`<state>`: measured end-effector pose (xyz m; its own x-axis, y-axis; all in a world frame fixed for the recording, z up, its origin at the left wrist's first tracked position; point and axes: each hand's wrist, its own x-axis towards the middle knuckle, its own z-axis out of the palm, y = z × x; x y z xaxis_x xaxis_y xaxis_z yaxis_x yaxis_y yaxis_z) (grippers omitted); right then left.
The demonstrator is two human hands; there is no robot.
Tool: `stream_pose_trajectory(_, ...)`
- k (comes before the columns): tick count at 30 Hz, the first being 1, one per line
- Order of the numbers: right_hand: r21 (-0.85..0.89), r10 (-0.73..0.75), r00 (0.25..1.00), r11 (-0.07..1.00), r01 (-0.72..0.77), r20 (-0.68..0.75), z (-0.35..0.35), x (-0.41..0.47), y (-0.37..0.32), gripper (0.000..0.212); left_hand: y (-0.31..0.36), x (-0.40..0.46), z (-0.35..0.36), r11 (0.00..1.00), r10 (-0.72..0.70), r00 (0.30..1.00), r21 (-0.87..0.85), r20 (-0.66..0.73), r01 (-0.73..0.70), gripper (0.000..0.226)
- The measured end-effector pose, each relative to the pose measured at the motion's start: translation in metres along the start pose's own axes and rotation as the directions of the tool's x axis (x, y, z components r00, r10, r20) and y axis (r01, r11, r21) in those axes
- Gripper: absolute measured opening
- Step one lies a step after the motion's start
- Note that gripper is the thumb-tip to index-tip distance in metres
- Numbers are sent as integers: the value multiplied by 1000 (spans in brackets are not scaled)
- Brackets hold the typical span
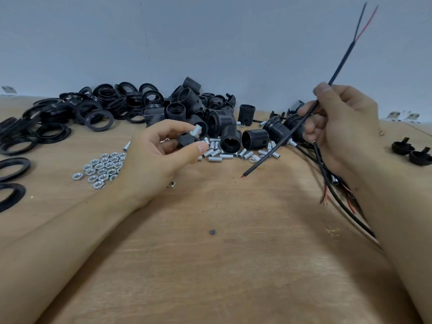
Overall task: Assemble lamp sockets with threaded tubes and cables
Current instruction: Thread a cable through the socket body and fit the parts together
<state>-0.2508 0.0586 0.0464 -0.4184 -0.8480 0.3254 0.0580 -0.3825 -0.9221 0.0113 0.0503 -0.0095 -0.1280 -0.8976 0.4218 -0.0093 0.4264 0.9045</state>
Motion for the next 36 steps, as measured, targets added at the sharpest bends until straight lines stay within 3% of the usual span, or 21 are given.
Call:
stream_pose_trajectory(10,-43,144,974,989,-139,177,15,-13,13,14,5,3,-1,951,-160,985,-257,59,170,25)
stream_pose_trajectory(13,51,147,979,986,-156,141,17,-13,12,15,7,2,2,899,-245,958,-335,152,283,28)
stream_pose_trajectory(18,218,136,986,964,-154,94,17,-13,12,18,7,3,2,841,-331,924,-384,193,382,30)
stream_pose_trajectory(24,228,117,991,965,-128,59,18,-14,12,18,8,2,2,831,-327,915,-390,237,398,28)
stream_pose_trajectory(36,283,71,997,956,-74,21,19,-16,4,21,7,4,3,859,-317,933,-365,171,359,31)
